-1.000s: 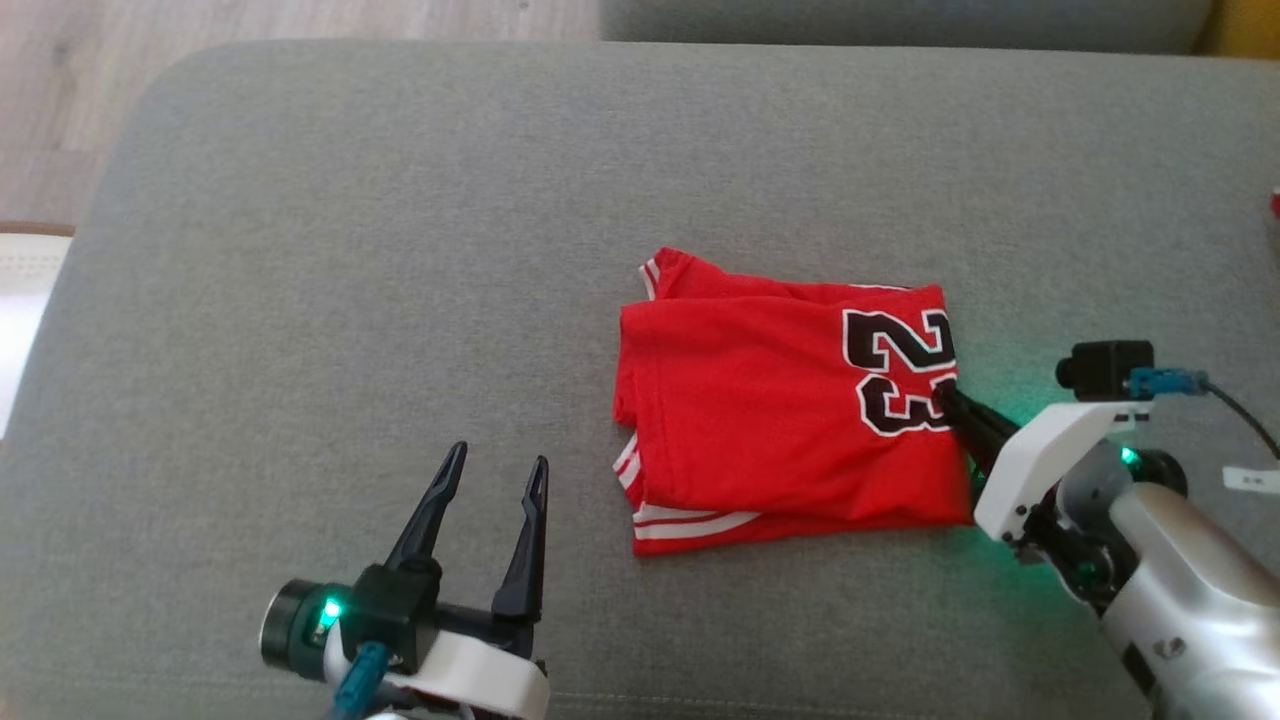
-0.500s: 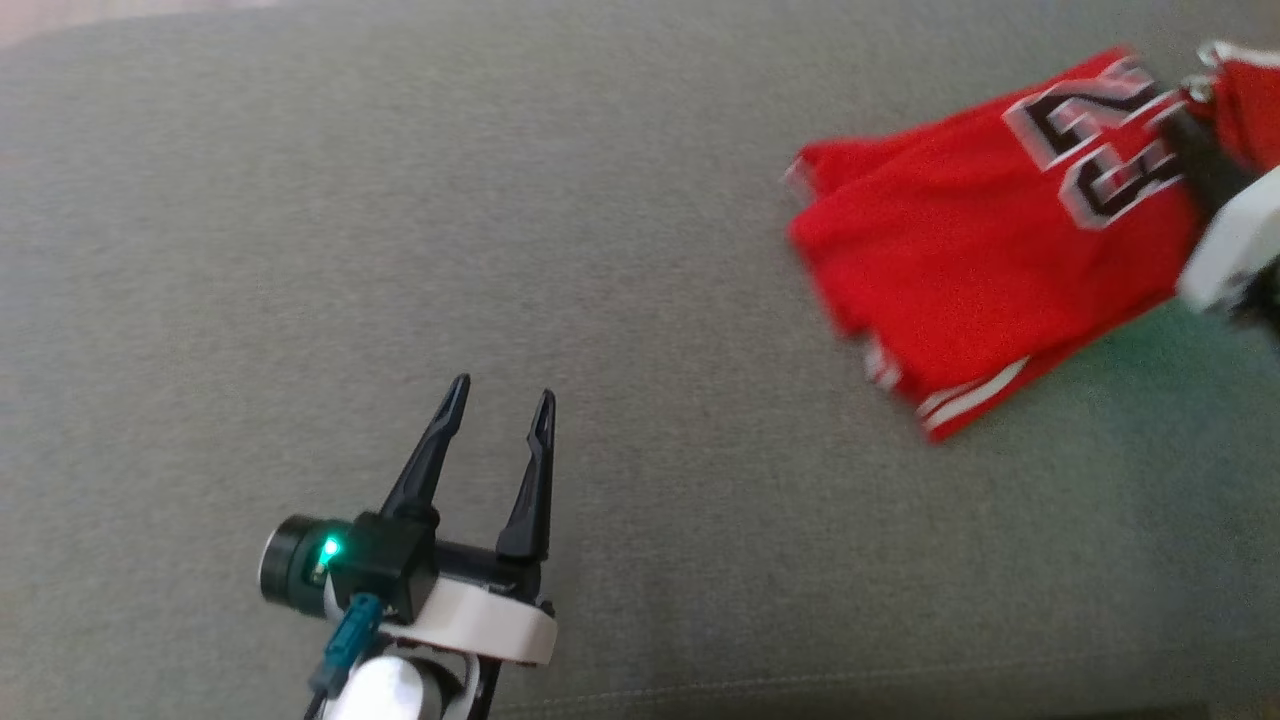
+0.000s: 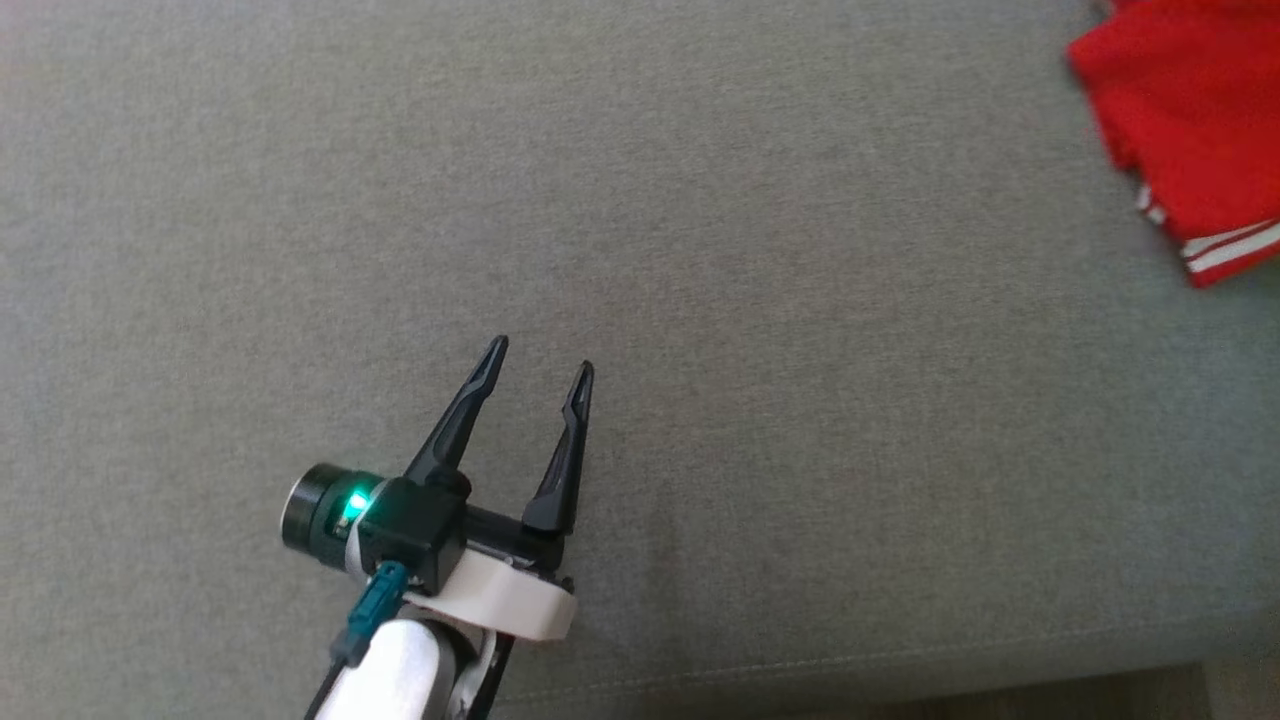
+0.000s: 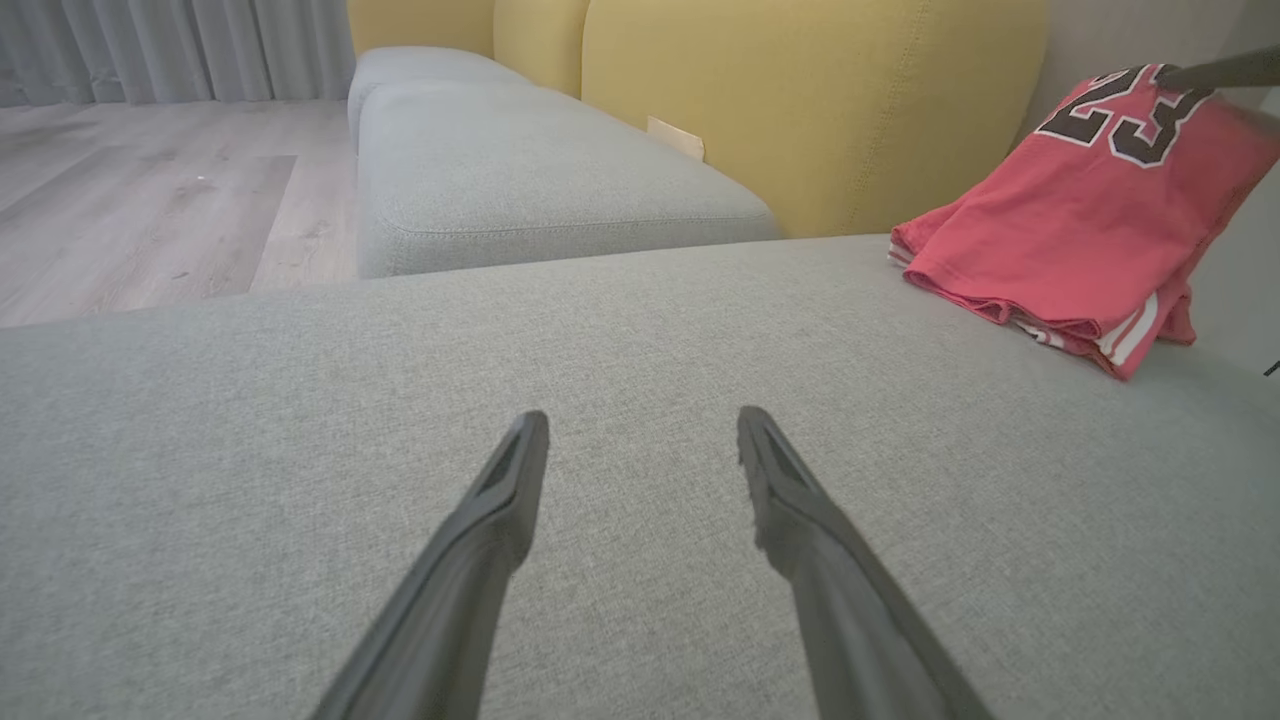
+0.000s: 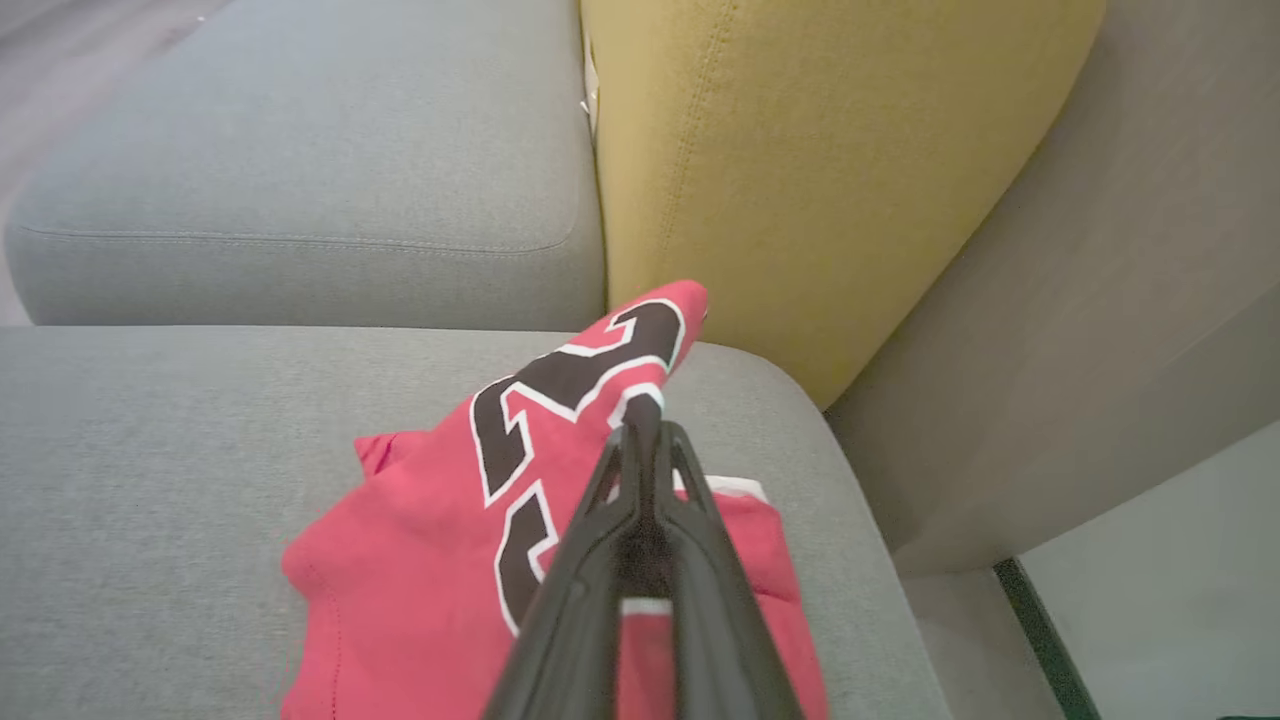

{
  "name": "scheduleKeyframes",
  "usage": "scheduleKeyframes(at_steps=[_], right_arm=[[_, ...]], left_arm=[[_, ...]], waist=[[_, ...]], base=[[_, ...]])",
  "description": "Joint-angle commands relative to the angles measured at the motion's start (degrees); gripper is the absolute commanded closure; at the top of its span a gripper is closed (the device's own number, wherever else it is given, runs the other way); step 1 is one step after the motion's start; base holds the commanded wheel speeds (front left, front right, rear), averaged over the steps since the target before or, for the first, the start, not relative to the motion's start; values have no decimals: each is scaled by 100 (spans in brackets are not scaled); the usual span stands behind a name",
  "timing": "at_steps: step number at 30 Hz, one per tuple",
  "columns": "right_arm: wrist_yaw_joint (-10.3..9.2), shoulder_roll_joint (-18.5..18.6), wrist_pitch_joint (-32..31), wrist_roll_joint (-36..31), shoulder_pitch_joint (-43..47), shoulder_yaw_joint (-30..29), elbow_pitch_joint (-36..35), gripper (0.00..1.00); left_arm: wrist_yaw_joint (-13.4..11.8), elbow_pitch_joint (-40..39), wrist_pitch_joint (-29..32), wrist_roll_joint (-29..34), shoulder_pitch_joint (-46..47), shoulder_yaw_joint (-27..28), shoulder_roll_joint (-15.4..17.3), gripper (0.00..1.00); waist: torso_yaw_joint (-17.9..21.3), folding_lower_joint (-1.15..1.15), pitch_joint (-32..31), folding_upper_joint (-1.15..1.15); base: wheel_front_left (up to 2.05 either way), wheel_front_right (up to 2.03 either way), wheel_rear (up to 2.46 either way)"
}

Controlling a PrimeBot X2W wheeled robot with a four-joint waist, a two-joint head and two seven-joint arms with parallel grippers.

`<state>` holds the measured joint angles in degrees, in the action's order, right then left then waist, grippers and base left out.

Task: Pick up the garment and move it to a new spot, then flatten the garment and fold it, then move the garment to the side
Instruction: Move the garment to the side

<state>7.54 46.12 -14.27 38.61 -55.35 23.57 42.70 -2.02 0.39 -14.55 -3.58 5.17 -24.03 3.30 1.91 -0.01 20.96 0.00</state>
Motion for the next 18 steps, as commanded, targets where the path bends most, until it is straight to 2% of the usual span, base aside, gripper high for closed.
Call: scheduleKeyframes(at_steps=[1,4,5,6,9,11,14,18], right_arm=[[-5,269,-29,-94,-58,-107,-103,100],[-5,378,-215,-372,-55,-427,31,100],[-5,386,-281,-465,-20,-502,67,59],[-5,396,-274,-578,8,-607,109,0],[-5,327,-149,-1052,160,-865,233,0],[-5,150,66,-1431,289,-1052,264,0],[-5,-377,363,-1763,643,-1291,198,0],[-5,-1214,776,-1853,1356,-1469,-12,0]], left_arm=[[11,-156,-45,45,118,142,-42,0],[19,-156,-45,71,144,191,-42,0],[21,-155,-45,67,145,202,-42,0],[28,-148,-45,45,140,205,-42,0],[42,-105,-45,-37,88,205,-42,0],[8,-71,-45,-82,20,221,-42,0],[-83,1,-45,-142,-139,293,-42,0],[-242,66,-45,-278,-428,489,-42,0]], waist=[[-44,1,29,0],[-108,1,47,0],[-128,1,40,0],[-152,1,22,0],[-205,1,-118,0],[-227,1,-300,0],[-227,1,-695,0],[-197,1,-1332,0]], base=[[0,0,0],[0,0,0],[0,0,0],[0,0,0],[0,0,0],[0,0,0],[0,0,0],[0,0,0]])
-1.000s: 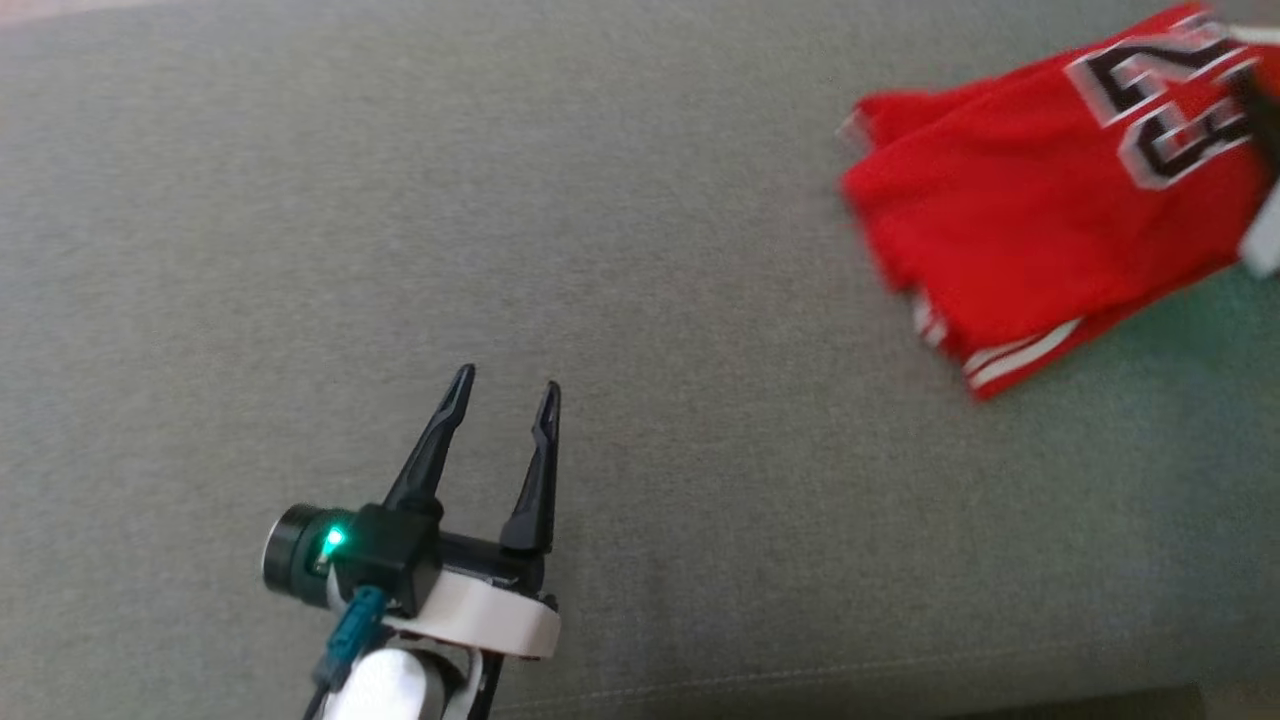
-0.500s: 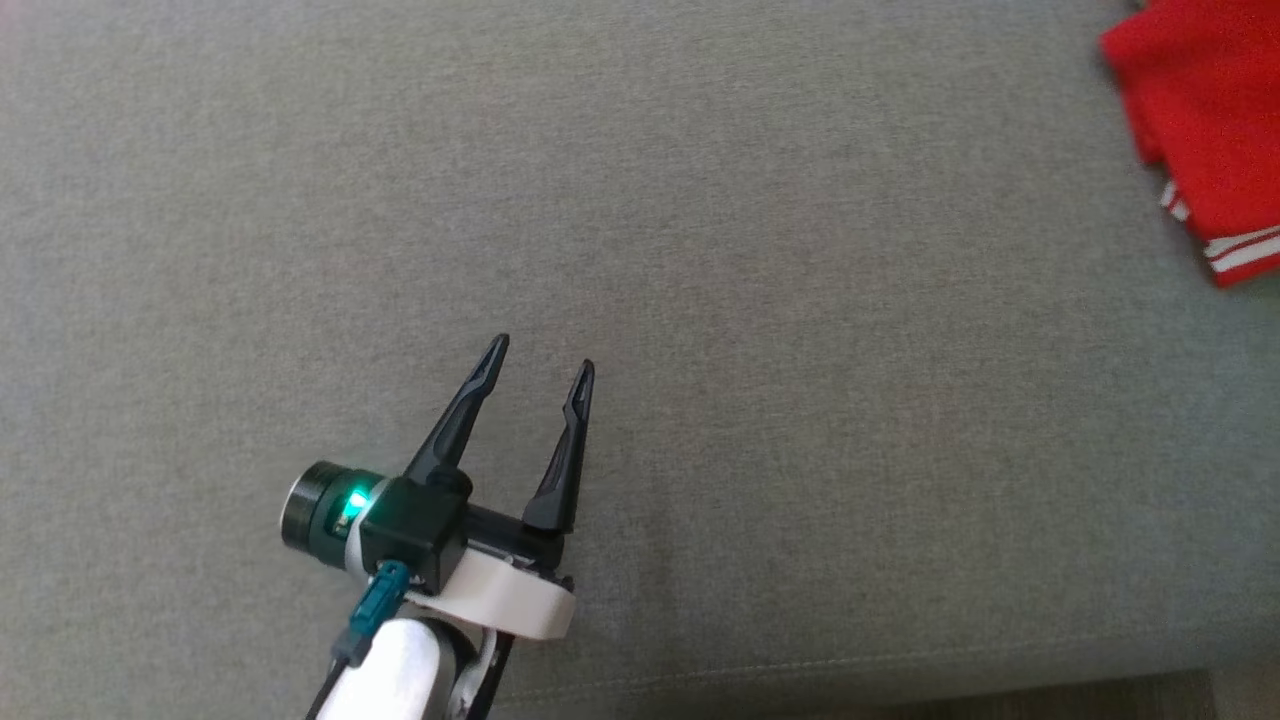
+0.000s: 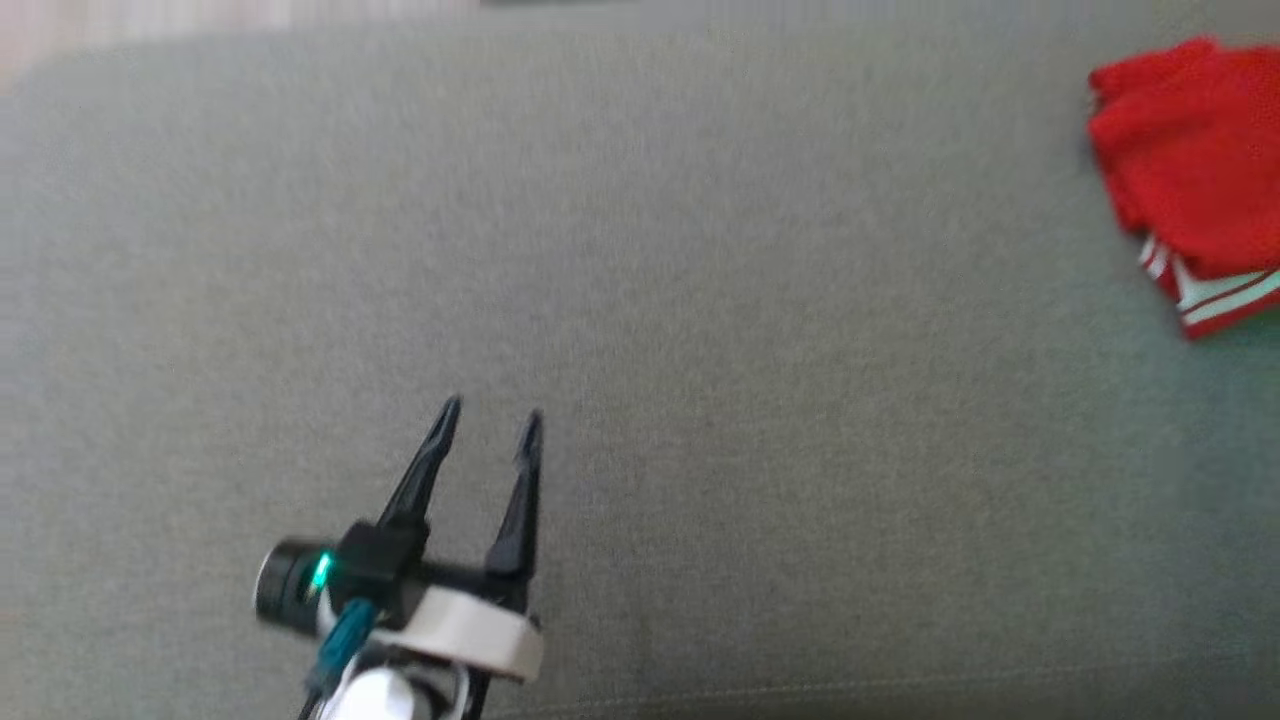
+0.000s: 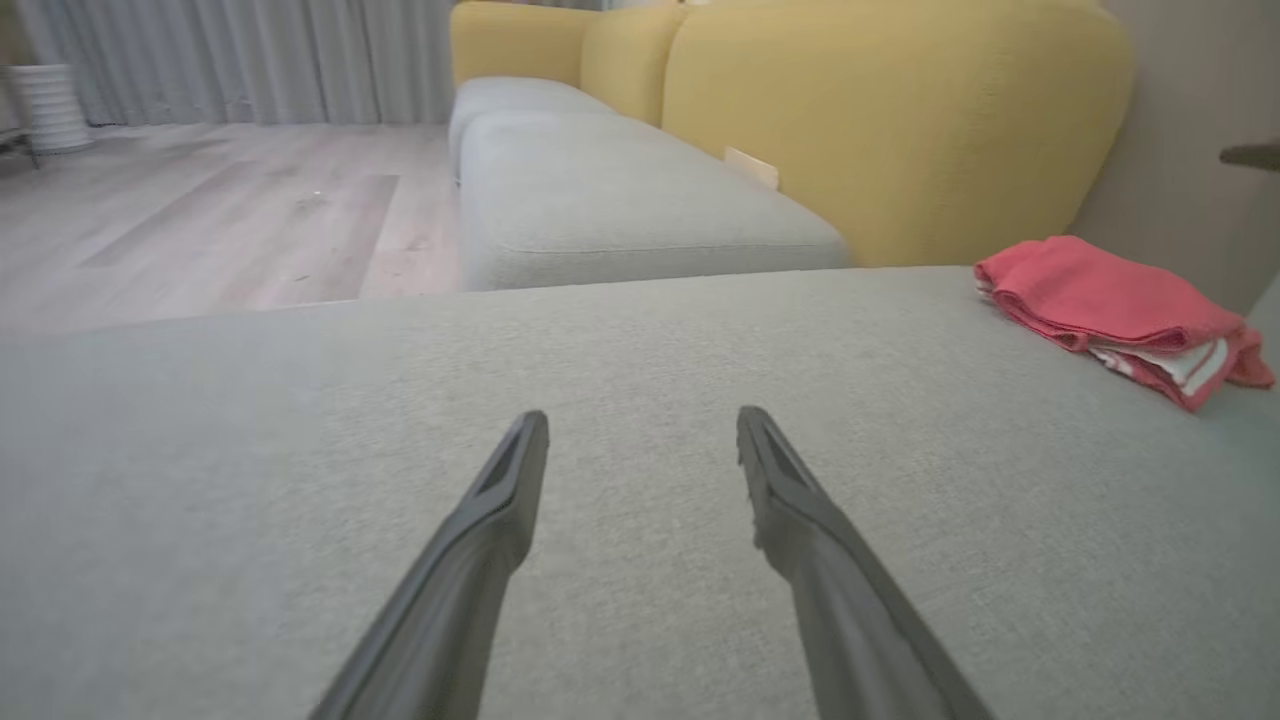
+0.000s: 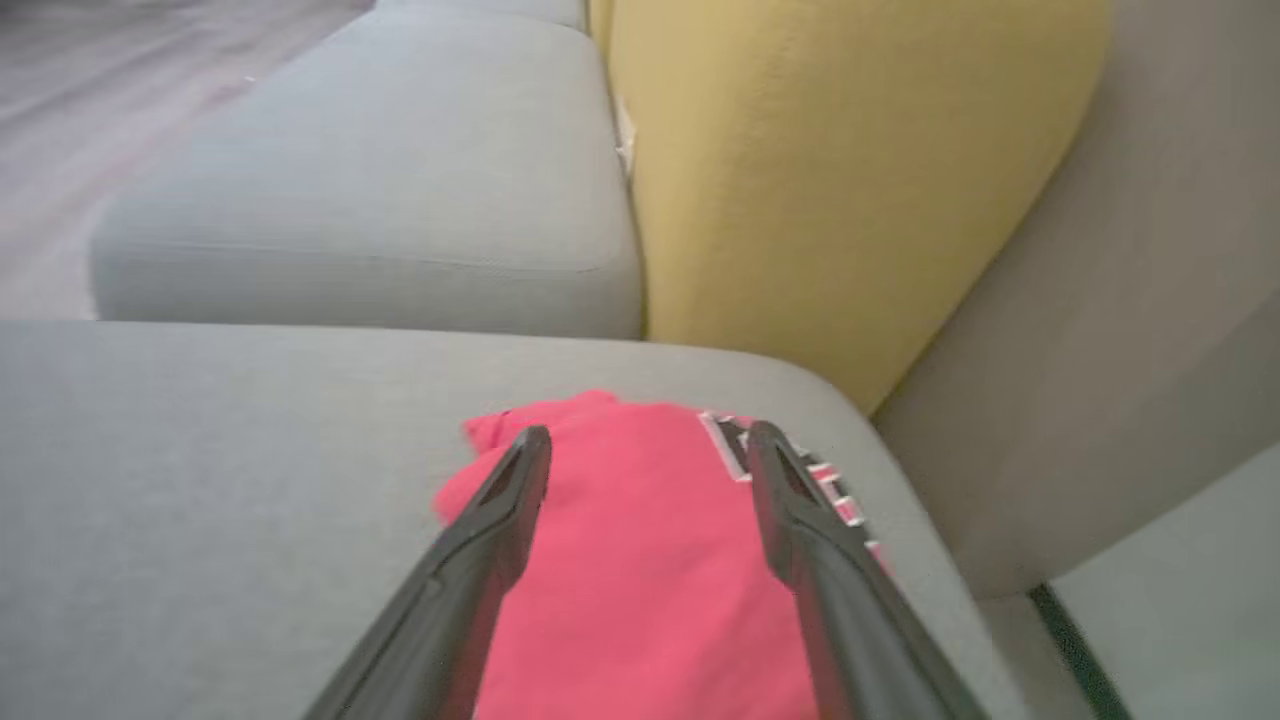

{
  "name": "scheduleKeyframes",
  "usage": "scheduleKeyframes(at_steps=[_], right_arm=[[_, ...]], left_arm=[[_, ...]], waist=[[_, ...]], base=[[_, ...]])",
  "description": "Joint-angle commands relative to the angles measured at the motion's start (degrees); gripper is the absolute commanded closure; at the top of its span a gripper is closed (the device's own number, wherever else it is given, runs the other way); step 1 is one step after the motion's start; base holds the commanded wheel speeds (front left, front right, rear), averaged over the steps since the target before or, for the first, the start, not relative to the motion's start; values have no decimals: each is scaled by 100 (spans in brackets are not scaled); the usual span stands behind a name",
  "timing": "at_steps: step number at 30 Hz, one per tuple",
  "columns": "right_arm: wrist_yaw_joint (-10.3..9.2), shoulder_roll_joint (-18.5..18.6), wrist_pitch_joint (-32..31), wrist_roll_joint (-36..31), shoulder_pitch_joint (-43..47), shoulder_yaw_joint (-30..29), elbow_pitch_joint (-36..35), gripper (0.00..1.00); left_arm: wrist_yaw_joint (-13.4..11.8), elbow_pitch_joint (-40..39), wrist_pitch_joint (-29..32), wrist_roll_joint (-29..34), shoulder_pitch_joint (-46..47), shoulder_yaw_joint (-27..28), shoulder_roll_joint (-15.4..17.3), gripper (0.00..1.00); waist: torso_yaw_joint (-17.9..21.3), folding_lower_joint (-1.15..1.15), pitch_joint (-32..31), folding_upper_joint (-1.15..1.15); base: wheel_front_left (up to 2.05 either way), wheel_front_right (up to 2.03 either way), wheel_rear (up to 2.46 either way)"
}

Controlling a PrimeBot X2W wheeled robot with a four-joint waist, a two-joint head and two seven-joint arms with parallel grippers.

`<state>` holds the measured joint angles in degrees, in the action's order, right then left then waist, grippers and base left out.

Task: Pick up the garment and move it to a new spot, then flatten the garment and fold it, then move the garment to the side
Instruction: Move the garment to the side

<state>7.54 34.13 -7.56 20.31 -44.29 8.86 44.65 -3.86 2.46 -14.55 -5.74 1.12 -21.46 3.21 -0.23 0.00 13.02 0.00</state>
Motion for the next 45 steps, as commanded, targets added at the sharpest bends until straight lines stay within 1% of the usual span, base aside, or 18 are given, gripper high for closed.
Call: scheduleKeyframes(at_steps=[1,5,7,10,12,13,15,17,18,21,24,28,34,45], right_arm=[[-5,-203,188,-18,456,1,-269,0],[-5,-921,574,92,1442,199,-511,0],[-5,-1230,866,158,1886,299,-653,0],[-5,-1686,1473,157,2443,389,-780,0],[-5,-1994,1955,98,2739,462,-875,0],[-5,-2126,2128,67,2867,470,-988,0],[-5,-2398,2243,38,3165,222,-1320,0],[-5,-2672,2251,-158,3537,-62,-2063,0],[-5,-2672,2251,-158,3537,-62,-2063,0],[-5,-2882,2254,-560,4153,-107,-2719,0],[-5,-2967,2255,-836,4603,-17,-2906,0],[-5,-3034,2255,-991,4979,-76,-3069,0],[-5,-3086,2255,-1111,5219,-207,-3307,0],[-5,-3120,2256,-1157,5374,-205,-3424,0]], left_arm=[[-93,-115,-45,-86,-95,282,-34,0],[-261,23,-45,-239,-385,481,-34,0],[-349,67,-45,-248,-464,574,-34,0],[-447,150,-45,-265,-528,697,-34,0],[-459,185,-45,-298,-581,764,-34,0],[-434,200,-45,-309,-623,783,-34,0],[-398,220,-45,-283,-726,843,-34,0],[-327,197,-45,-256,-833,918,-34,0],[-327,197,-45,-256,-833,918,-34,0],[-257,95,-45,-134,-996,1042,-30,0],[-188,5,-45,-79,-1163,1127,-31,0],[-151,-158,-45,-45,-1364,1258,-32,0],[-28,-220,-45,-5,-1535,1354,-32,0],[59,-159,-45,-78,-1585,1355,-33,0]], waist=[[15,0,-691,0],[-18,0,-1276,0],[-57,0,-1437,0],[-100,0,-1611,0],[-114,0,-1706,0],[-127,0,-1755,0],[-159,0,-1845,0],[-162,0,-1910,0],[-162,0,-1910,0],[-146,0,-2006,0],[-152,0,-2121,0],[-147,0,-2217,0],[-154,0,-2291,0],[-178,0,-2353,0]], base=[[0,0,0],[0,0,0],[0,0,0],[0,0,0],[0,0,0],[0,0,0],[0,0,0],[0,0,0],[0,0,0],[0,0,0],[0,0,0],[0,0,0],[0,0,0],[0,0,0]])
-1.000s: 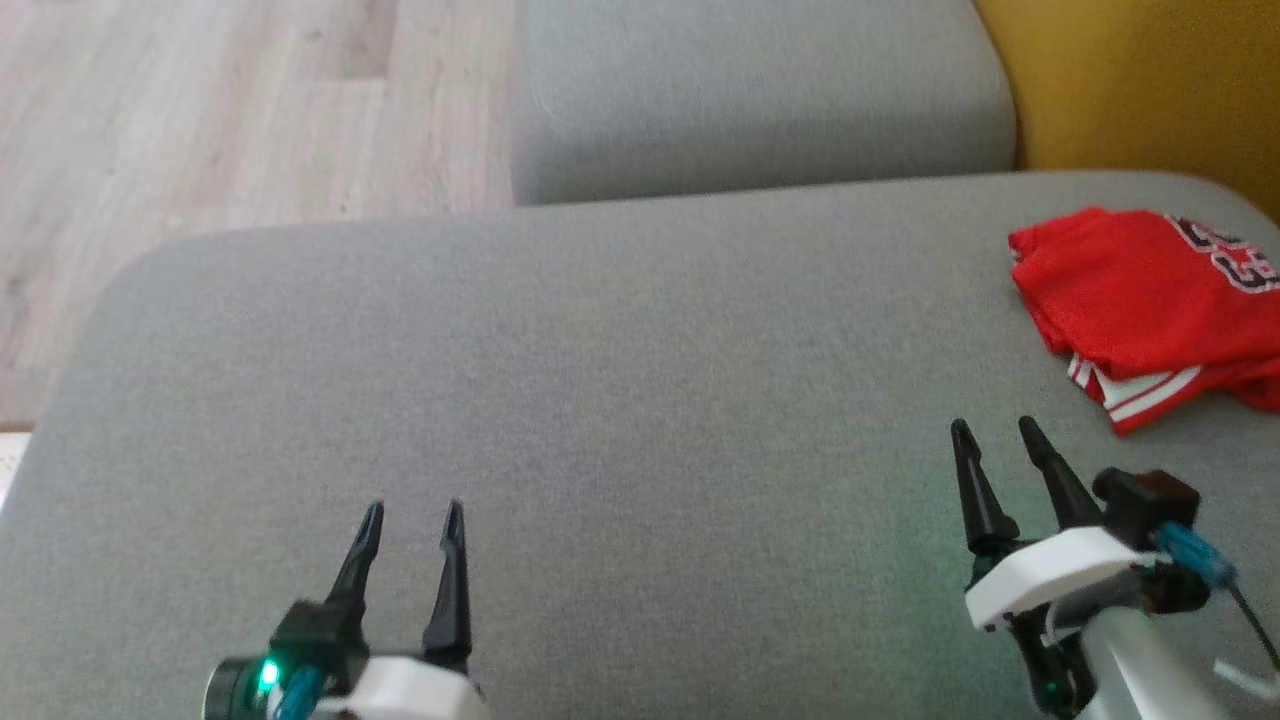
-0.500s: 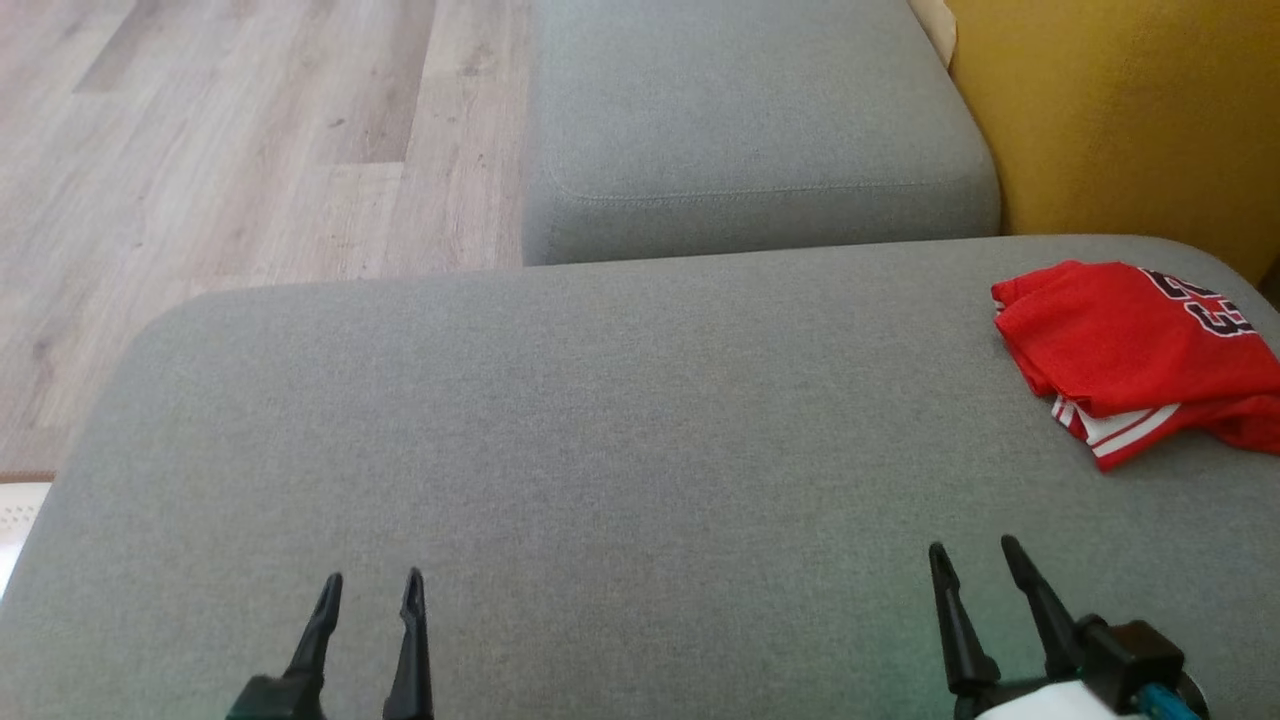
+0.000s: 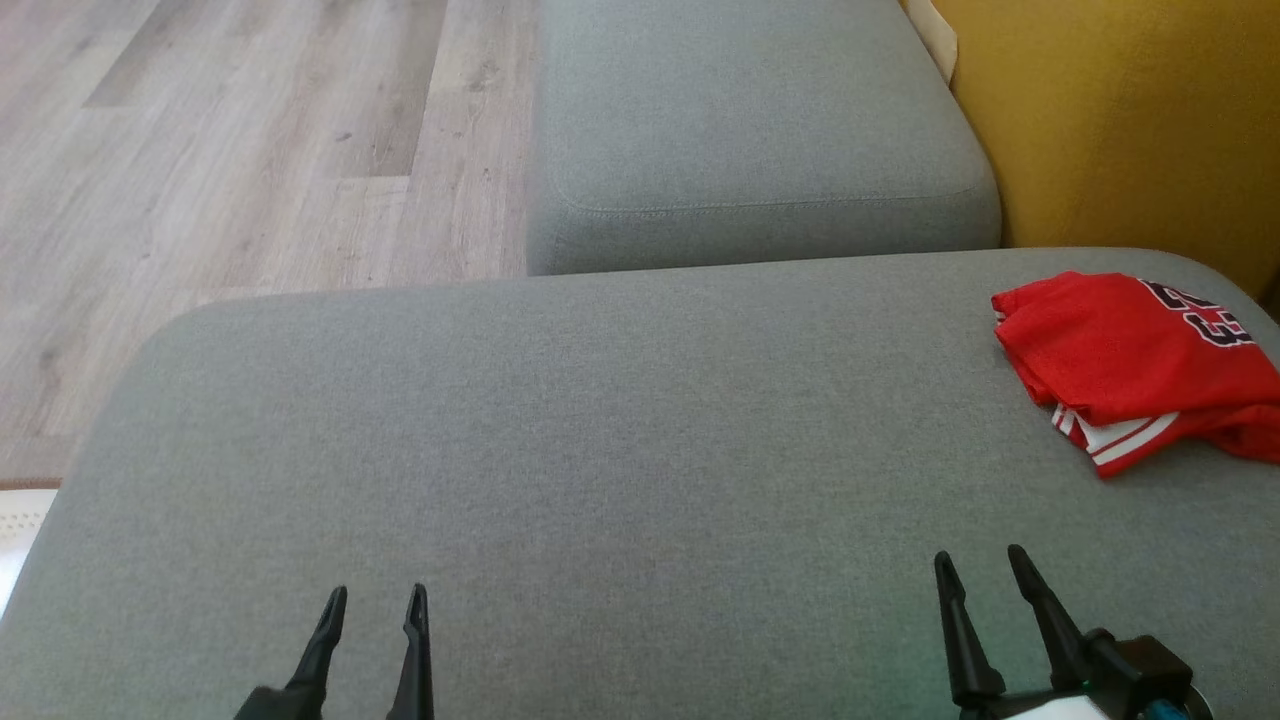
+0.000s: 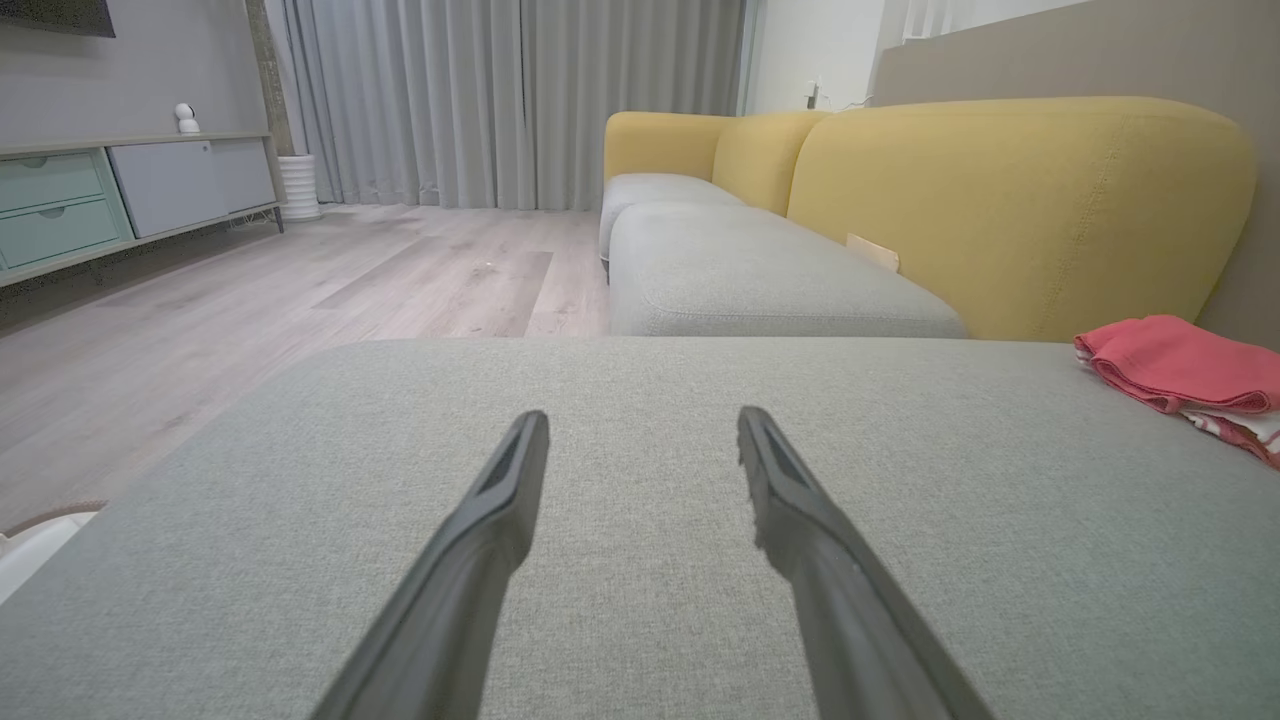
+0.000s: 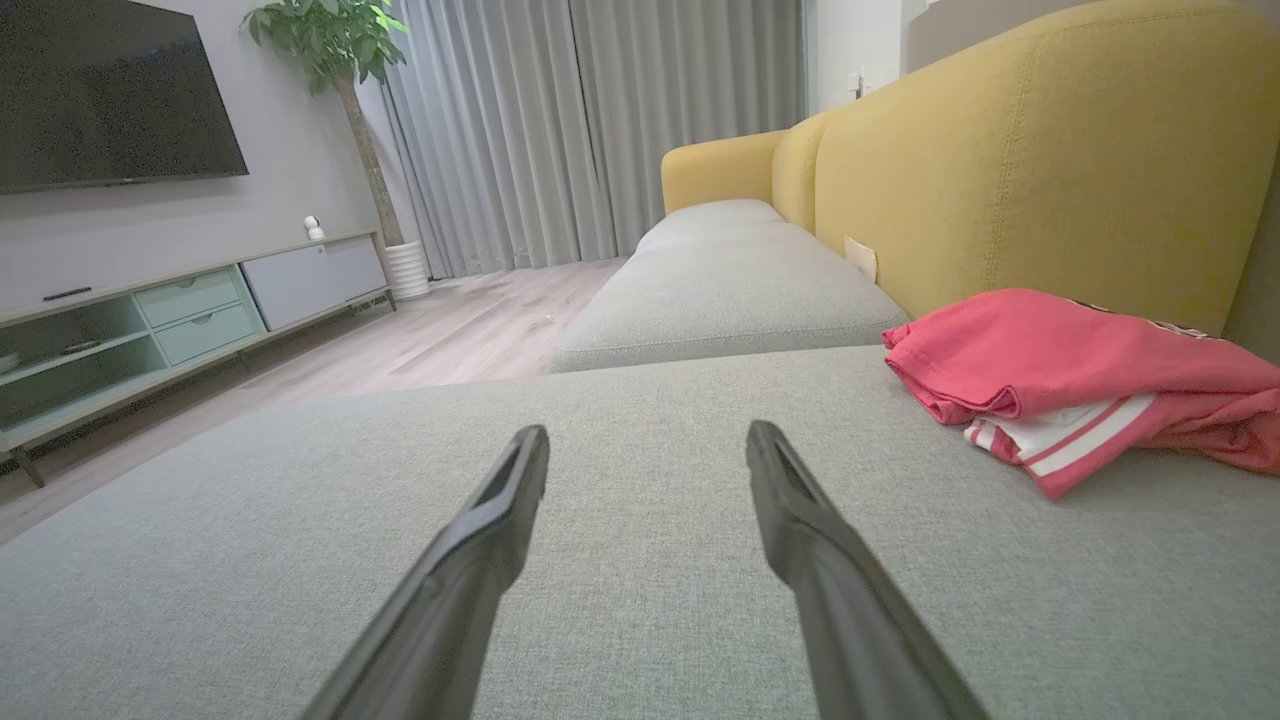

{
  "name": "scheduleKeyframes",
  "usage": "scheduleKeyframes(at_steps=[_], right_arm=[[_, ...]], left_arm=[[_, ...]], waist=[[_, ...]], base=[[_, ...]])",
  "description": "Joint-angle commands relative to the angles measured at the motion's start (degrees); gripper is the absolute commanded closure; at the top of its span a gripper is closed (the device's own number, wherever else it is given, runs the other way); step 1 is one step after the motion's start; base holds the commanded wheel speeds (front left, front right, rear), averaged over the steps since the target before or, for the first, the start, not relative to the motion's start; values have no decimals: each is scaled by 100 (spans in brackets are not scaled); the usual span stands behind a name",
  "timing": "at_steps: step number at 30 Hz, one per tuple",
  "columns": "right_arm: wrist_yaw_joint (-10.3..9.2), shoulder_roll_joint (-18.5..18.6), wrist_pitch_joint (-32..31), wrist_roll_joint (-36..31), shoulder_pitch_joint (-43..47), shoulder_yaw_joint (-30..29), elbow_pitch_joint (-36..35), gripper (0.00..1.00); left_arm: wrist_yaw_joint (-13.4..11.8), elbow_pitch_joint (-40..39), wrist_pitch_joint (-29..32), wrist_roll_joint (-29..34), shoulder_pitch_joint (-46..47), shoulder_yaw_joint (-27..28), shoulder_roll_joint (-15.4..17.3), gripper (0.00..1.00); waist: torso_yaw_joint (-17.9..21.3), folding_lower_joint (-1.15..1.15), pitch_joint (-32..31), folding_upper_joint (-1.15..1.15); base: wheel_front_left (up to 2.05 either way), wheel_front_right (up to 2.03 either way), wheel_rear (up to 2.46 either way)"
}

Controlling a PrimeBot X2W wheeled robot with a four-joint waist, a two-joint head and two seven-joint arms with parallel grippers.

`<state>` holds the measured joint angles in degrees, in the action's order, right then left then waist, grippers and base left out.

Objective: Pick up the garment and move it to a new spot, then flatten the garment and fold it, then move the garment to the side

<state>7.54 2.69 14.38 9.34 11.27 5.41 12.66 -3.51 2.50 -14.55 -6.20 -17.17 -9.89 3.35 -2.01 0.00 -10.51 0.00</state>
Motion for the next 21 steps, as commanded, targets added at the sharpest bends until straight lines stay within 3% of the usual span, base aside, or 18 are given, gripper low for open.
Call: scheduleKeyframes(at_steps=[1,5,6,9,21], right_arm=[[-5,23,62,-67,-179,145,-221,0],[-5,21,62,-72,-183,130,-193,0],[0,-2,-1,-36,1,0,21,100],[0,-2,-10,-31,71,5,303,100],[0,25,-164,732,-83,-64,280,100]], left_arm=[[23,-163,-45,-39,241,196,-46,0],[-2,-171,-45,-13,231,182,-46,0],[-3,18,0,1,-18,-11,-1,100],[-3,319,10,-3,-95,-45,-1,100],[82,361,142,-813,100,41,40,100]], waist=[[2,0,-4,0],[2,0,-15,0],[2,0,-15,0],[2,0,-16,0],[20,0,81,0]], base=[[0,0,0],[0,0,0],[0,0,0],[0,0,0],[0,0,0]])
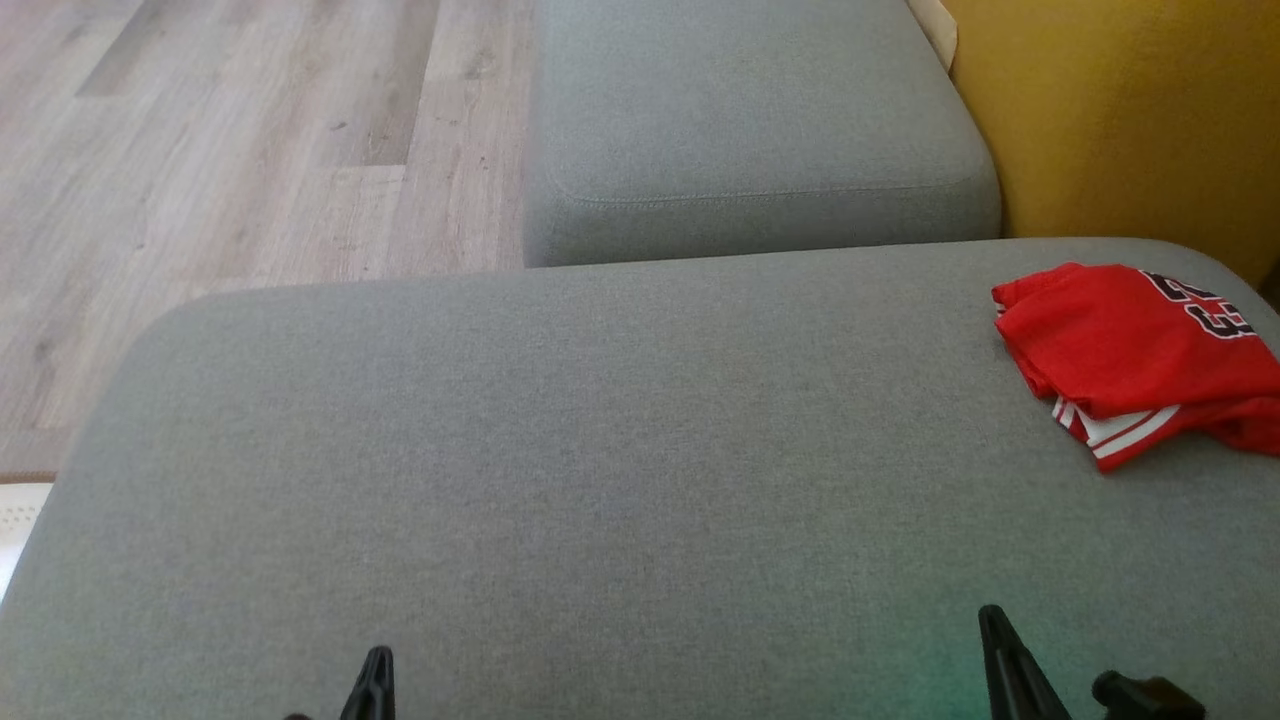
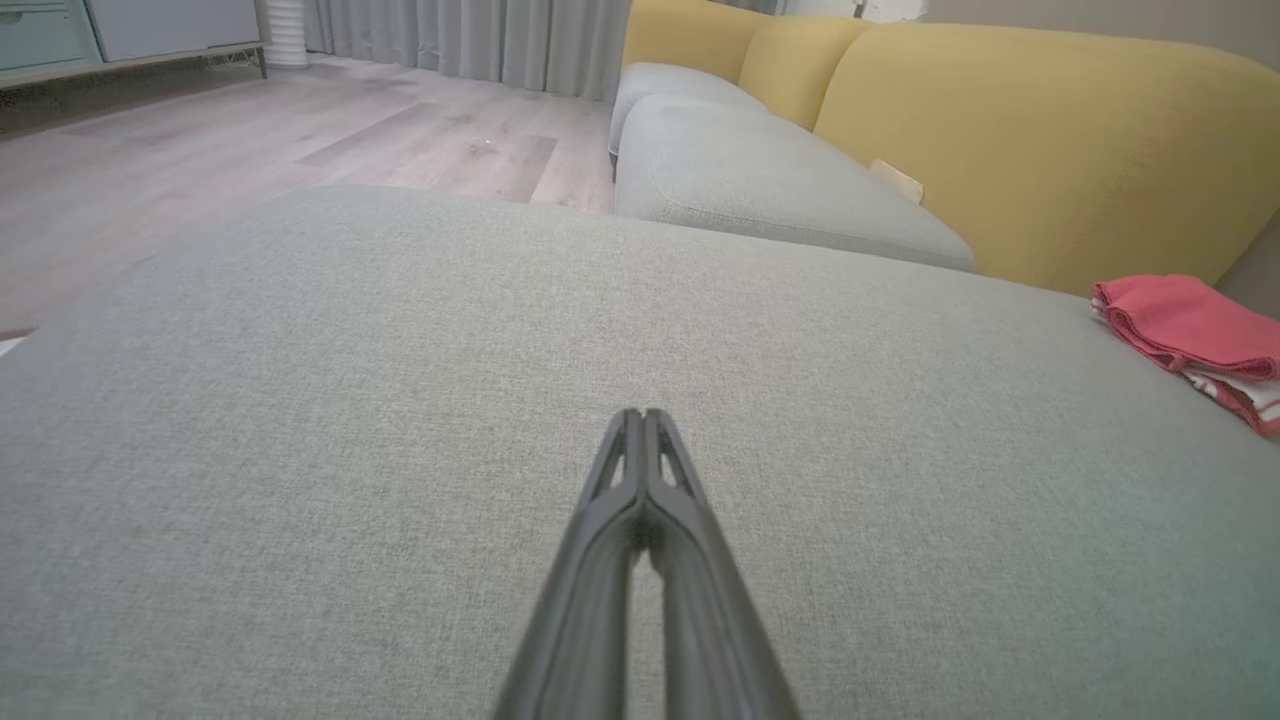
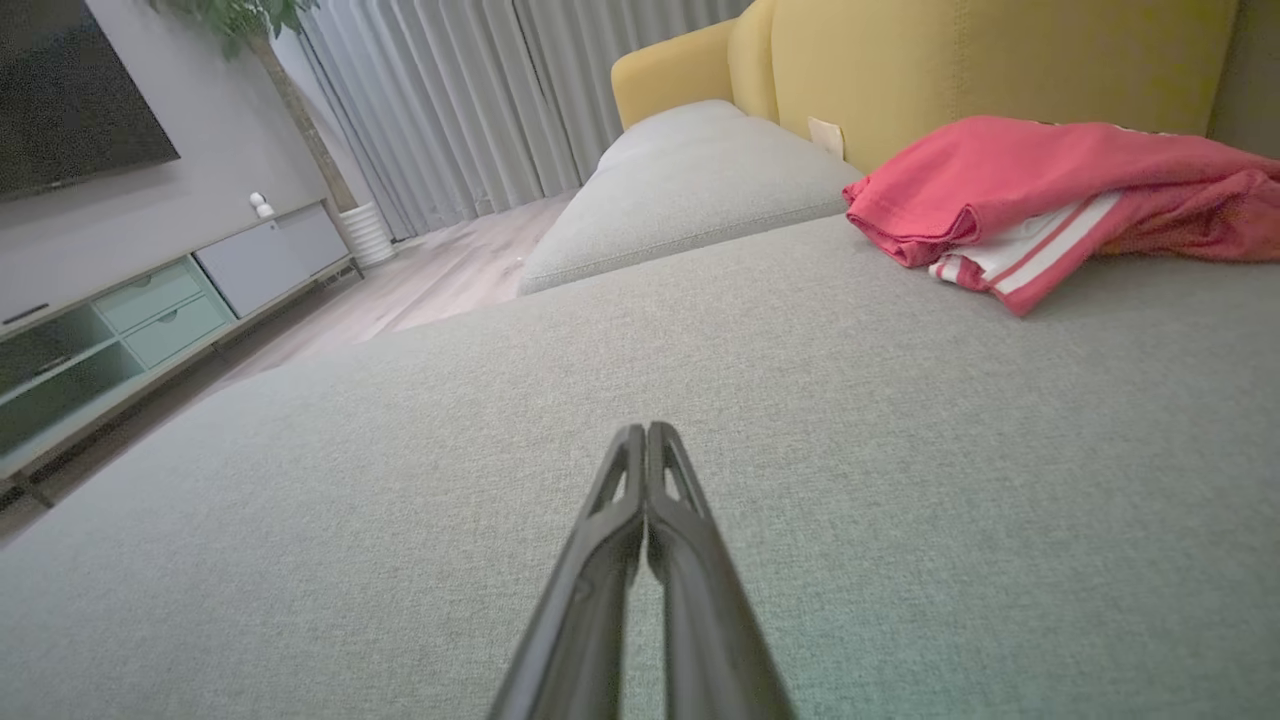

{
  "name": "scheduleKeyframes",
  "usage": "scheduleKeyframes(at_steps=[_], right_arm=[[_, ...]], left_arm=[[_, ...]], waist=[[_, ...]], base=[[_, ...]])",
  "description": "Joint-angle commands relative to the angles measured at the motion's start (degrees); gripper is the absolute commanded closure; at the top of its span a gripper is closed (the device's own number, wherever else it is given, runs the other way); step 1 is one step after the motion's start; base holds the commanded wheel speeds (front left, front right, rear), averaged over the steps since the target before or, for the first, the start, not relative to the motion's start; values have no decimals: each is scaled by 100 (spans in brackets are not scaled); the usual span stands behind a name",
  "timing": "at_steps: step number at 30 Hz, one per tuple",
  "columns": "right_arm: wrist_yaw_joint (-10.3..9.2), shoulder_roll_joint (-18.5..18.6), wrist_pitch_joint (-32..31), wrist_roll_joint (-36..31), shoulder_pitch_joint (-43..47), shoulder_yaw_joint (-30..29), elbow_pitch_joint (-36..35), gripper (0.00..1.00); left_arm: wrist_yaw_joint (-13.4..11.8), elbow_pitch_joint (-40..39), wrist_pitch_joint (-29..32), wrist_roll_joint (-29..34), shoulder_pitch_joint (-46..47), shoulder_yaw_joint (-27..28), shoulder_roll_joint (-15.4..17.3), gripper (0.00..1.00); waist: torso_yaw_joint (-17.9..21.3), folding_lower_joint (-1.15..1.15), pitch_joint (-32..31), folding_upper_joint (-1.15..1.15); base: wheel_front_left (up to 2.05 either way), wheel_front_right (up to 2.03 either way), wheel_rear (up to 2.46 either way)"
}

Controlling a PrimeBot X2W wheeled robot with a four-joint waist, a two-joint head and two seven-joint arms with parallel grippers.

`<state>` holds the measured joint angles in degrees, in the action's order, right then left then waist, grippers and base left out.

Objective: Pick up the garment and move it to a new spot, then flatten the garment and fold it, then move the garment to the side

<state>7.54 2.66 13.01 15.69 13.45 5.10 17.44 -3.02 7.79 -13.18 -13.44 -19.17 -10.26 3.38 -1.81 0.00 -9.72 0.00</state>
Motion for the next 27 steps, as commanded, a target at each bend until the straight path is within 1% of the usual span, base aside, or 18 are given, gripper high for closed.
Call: scheduleKeyframes(at_steps=[1,27], right_arm=[[-1,30,-42,166,-315,-40,-198,100],[-2,75,-446,2006,-706,-244,-233,100]], left_arm=[[42,-158,17,-162,321,86,41,100],[291,52,385,-2109,858,340,109,100]], waist=[[2,0,11,0],[44,0,244,0]], base=[[0,0,0],[0,0,0]])
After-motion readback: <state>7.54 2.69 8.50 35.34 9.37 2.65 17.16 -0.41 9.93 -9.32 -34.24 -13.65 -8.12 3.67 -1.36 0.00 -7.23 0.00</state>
